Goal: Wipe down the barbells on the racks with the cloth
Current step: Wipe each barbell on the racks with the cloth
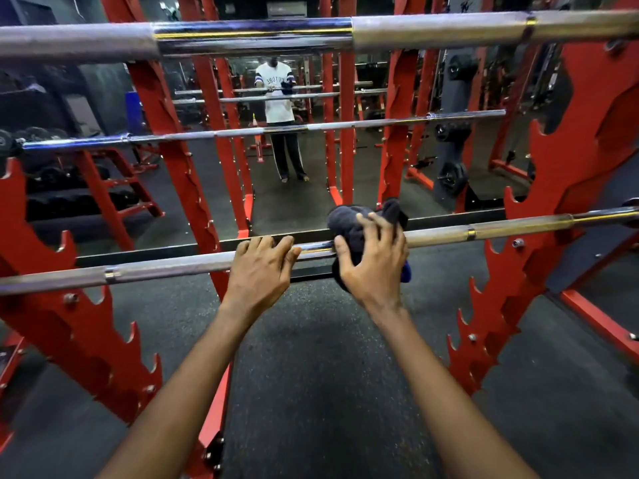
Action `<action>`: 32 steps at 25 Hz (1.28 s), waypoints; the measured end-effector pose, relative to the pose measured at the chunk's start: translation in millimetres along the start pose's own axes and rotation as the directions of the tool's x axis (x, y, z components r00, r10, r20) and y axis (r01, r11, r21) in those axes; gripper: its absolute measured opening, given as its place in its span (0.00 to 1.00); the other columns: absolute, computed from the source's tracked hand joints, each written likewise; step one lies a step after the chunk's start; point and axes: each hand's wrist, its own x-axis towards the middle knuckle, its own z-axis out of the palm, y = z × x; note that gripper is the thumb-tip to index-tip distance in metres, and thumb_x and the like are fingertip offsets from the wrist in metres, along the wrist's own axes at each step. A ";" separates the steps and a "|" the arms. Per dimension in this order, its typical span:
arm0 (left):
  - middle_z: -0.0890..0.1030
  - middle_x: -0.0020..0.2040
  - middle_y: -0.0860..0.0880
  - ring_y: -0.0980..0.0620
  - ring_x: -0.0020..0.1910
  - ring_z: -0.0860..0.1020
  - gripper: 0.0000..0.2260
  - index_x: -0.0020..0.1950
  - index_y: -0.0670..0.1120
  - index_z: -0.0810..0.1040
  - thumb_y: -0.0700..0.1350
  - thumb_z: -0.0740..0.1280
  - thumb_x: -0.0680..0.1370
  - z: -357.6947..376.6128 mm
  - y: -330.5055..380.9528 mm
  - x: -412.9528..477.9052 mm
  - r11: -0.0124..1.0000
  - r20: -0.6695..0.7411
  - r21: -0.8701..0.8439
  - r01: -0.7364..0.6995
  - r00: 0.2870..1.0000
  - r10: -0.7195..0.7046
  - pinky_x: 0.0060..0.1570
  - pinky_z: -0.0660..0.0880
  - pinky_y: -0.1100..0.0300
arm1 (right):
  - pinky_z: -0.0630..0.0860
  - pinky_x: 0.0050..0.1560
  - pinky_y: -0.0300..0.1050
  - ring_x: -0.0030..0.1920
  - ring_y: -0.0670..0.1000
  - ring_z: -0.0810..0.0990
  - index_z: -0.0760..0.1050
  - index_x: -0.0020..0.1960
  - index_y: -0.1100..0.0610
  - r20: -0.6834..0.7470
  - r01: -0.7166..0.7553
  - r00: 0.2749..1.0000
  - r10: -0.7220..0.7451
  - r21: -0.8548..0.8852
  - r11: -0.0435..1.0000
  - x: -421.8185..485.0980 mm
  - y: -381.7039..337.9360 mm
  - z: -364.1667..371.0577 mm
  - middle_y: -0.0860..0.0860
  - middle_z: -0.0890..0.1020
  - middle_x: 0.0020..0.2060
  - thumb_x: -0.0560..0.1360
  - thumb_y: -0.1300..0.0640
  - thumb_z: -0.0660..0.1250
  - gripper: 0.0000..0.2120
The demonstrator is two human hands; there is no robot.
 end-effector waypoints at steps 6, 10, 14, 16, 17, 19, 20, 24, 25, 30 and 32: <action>0.79 0.49 0.51 0.47 0.50 0.76 0.20 0.63 0.56 0.74 0.61 0.47 0.83 -2.9 -11.1 -3.1 0.999 0.011 0.043 0.032 0.999 -0.033 0.53 0.67 0.49 | 0.68 0.73 0.58 0.74 0.57 0.69 0.66 0.77 0.52 0.020 0.152 0.988 -0.154 0.083 0.985 9.8 12.5 1.0 0.53 0.71 0.73 0.76 0.50 0.69 0.31; 0.76 0.55 0.53 0.49 0.56 0.73 0.21 0.74 0.58 0.68 0.60 0.50 0.83 -2.6 -42.8 -21.9 0.998 0.025 0.037 0.046 0.999 -0.047 0.58 0.64 0.47 | 0.73 0.68 0.58 0.70 0.56 0.74 0.75 0.68 0.50 -0.128 0.008 0.992 0.013 0.166 0.986 29.4 18.5 0.4 0.52 0.74 0.69 0.75 0.51 0.71 0.23; 0.76 0.52 0.52 0.48 0.50 0.72 0.20 0.75 0.59 0.68 0.58 0.52 0.83 -2.4 -40.9 -22.9 0.997 -0.024 0.069 0.033 0.999 -0.032 0.54 0.64 0.48 | 0.69 0.70 0.60 0.68 0.57 0.75 0.78 0.66 0.49 -0.084 0.123 0.990 -0.115 0.102 0.987 4.9 -19.0 19.4 0.50 0.77 0.64 0.76 0.47 0.70 0.19; 0.75 0.51 0.53 0.49 0.49 0.72 0.19 0.74 0.59 0.69 0.57 0.54 0.83 -0.9 -39.2 -23.4 0.998 -0.039 0.059 0.032 0.999 -0.029 0.54 0.64 0.48 | 0.64 0.74 0.61 0.72 0.59 0.71 0.74 0.71 0.50 0.008 0.195 0.980 -0.197 0.118 0.974 -11.5 -34.3 27.7 0.51 0.74 0.68 0.77 0.48 0.70 0.23; 0.75 0.50 0.53 0.49 0.49 0.72 0.19 0.74 0.59 0.69 0.57 0.55 0.83 -0.2 -39.7 -24.7 0.998 -0.042 0.050 0.029 0.999 -0.027 0.54 0.63 0.48 | 0.63 0.75 0.62 0.73 0.59 0.70 0.73 0.72 0.50 0.040 0.243 0.968 -0.249 0.120 0.963 -15.3 -35.8 29.6 0.51 0.74 0.69 0.77 0.49 0.70 0.24; 0.75 0.50 0.53 0.49 0.49 0.72 0.19 0.74 0.59 0.70 0.57 0.55 0.83 -0.7 -41.9 -24.6 0.999 -0.042 0.033 0.030 0.999 -0.028 0.54 0.63 0.49 | 0.65 0.73 0.61 0.71 0.58 0.72 0.74 0.72 0.50 0.052 0.304 0.949 -0.311 0.110 0.946 -7.9 -27.6 24.3 0.50 0.75 0.68 0.77 0.49 0.70 0.24; 0.75 0.51 0.54 0.49 0.49 0.72 0.19 0.74 0.59 0.70 0.57 0.54 0.83 -2.1 -42.2 -23.7 0.999 -0.037 0.028 0.030 0.999 -0.029 0.54 0.64 0.49 | 0.67 0.72 0.60 0.69 0.57 0.74 0.74 0.71 0.50 0.038 0.289 0.955 -0.294 0.100 0.952 -0.8 -19.7 19.6 0.50 0.76 0.67 0.76 0.49 0.70 0.24; 0.74 0.54 0.54 0.50 0.54 0.72 0.22 0.76 0.57 0.66 0.58 0.50 0.83 -6.7 -48.9 -28.4 0.999 0.020 -0.038 0.017 1.000 -0.016 0.60 0.62 0.52 | 0.71 0.67 0.56 0.62 0.58 0.77 0.77 0.66 0.51 -0.053 0.102 0.994 -0.098 0.094 0.990 23.0 11.4 7.9 0.50 0.79 0.62 0.71 0.52 0.69 0.24; 0.73 0.57 0.53 0.49 0.58 0.71 0.23 0.77 0.55 0.64 0.58 0.50 0.83 -7.6 -52.9 -31.1 0.996 0.019 -0.075 0.053 0.998 -0.051 0.63 0.61 0.52 | 0.71 0.67 0.56 0.63 0.58 0.77 0.77 0.66 0.51 -0.061 0.075 0.996 -0.069 0.100 0.992 23.4 10.0 9.4 0.50 0.79 0.61 0.70 0.52 0.69 0.24; 0.71 0.60 0.49 0.47 0.63 0.68 0.24 0.77 0.55 0.64 0.59 0.50 0.83 -8.2 -56.9 -42.6 0.988 0.002 -0.023 0.153 0.988 -0.153 0.70 0.56 0.46 | 0.64 0.73 0.63 0.70 0.60 0.72 0.74 0.67 0.53 0.074 0.138 0.986 -0.148 0.135 0.981 4.2 -43.1 33.4 0.51 0.77 0.63 0.75 0.45 0.69 0.22; 0.72 0.57 0.49 0.48 0.60 0.69 0.23 0.76 0.54 0.66 0.57 0.50 0.83 -10.1 -55.8 -41.7 0.988 0.001 -0.020 0.152 0.988 -0.152 0.69 0.58 0.46 | 0.60 0.77 0.61 0.74 0.59 0.68 0.72 0.69 0.51 0.134 0.188 0.969 -0.207 0.138 0.972 -6.6 -64.1 43.0 0.51 0.74 0.66 0.77 0.45 0.66 0.23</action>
